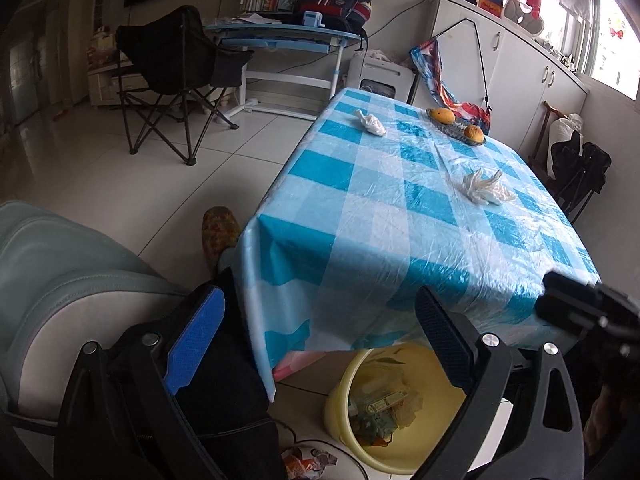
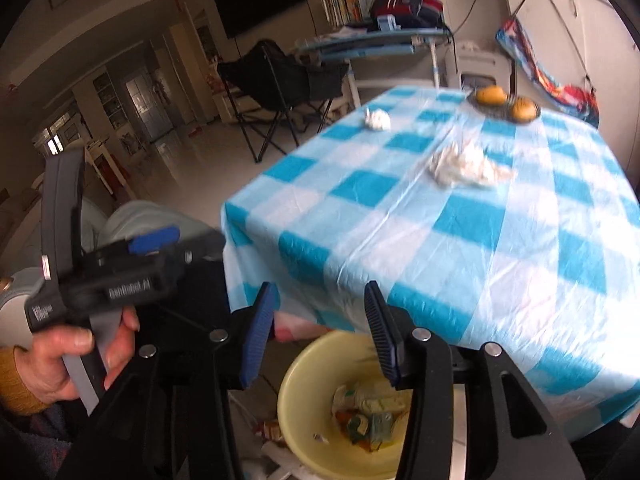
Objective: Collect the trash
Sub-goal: 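Move the right tool to the white tissue on the table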
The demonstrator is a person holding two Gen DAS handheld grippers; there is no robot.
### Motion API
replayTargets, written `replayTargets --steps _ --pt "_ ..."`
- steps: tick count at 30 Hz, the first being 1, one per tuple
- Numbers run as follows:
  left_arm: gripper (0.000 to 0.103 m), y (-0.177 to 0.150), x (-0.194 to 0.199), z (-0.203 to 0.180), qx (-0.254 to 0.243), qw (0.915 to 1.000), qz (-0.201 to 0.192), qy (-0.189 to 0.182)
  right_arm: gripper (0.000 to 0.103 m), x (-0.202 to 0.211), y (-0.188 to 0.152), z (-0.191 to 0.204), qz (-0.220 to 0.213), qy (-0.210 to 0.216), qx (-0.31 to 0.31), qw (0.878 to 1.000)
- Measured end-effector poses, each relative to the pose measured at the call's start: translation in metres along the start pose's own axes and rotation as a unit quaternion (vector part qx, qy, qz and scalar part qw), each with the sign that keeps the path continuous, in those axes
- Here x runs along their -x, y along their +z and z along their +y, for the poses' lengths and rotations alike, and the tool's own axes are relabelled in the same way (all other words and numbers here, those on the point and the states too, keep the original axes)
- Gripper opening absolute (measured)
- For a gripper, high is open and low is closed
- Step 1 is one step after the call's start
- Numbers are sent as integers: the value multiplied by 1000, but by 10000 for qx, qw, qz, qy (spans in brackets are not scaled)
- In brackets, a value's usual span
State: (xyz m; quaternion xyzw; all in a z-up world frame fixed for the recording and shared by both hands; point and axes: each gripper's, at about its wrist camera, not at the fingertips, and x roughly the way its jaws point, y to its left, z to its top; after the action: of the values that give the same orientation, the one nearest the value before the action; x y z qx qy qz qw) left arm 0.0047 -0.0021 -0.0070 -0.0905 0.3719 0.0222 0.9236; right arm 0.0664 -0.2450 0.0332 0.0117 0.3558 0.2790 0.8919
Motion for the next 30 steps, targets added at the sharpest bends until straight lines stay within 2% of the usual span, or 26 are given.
replayTargets --steps 1,2,7,9,16,23,26,28,30 --pt "92 -3 -3 3 22 10000 61 -17 63 -1 7 -5 -85 -211 2 9997" --pt "92 -5 -4 5 38 9999 90 -48 72 -5 15 -12 -98 -380 -36 9992" --pt "93 -6 -6 7 49 9999 -44 -129 79 -38 61 -69 80 -1041 -575 9929" --pt "93 -6 -8 8 79 9999 -51 -144 86 -55 78 -92 172 -1296 -717 9888" --pt "94 -5 -9 3 -68 9995 -196 -233 86 -106 108 -157 420 -1797 -1506 9712" --pt "94 -5 -11 -11 -419 9982 -236 -350 88 -133 116 -171 713 -1979 -1497 9661" --pt "94 -5 -13 -13 -444 9981 -191 -386 90 -136 117 -171 783 -2031 -1448 9652" --pt "94 -5 -14 -12 -421 9982 -170 -385 96 -141 118 -168 890 -2050 -1353 9653" --pt "94 -5 -14 -11 -378 9984 -146 -386 96 -147 119 -164 1043 -2248 -1182 9616"
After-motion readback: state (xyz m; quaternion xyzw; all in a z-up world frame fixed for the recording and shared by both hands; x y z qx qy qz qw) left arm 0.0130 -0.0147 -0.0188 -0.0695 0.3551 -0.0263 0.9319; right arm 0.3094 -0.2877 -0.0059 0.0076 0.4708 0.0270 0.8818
